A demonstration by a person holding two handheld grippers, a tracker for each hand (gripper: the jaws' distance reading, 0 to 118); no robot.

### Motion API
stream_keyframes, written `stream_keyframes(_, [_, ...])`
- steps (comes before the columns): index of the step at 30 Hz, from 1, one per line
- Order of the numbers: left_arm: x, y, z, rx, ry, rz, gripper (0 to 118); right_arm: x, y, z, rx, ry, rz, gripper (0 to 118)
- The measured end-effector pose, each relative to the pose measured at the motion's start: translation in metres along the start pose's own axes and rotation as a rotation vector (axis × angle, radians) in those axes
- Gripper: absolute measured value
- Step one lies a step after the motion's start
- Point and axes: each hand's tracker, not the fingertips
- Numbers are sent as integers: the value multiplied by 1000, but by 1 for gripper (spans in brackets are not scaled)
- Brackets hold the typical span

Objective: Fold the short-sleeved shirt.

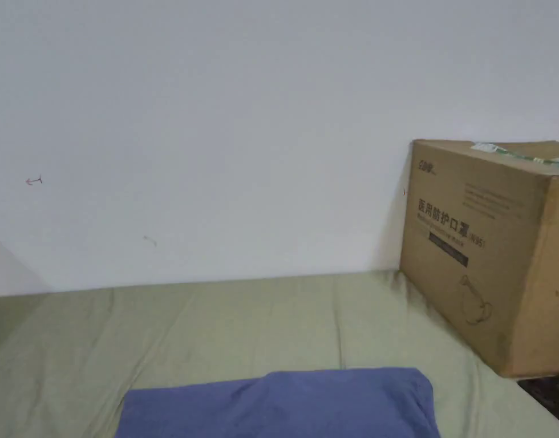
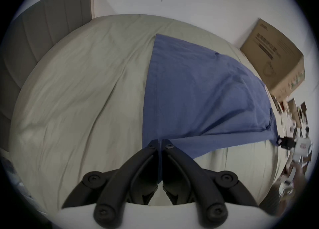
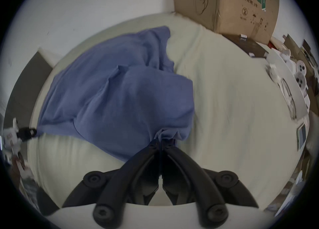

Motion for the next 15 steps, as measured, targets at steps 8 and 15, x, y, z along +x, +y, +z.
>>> stream_keyframes(8, [-27, -85, 58, -50, 0, -95, 2, 13, -70, 60, -128, 69, 140, 0])
stream_keyframes(15, [-27, -99, 85, -162, -21, -227, 2, 17, -81, 81, -243, 78, 105, 0])
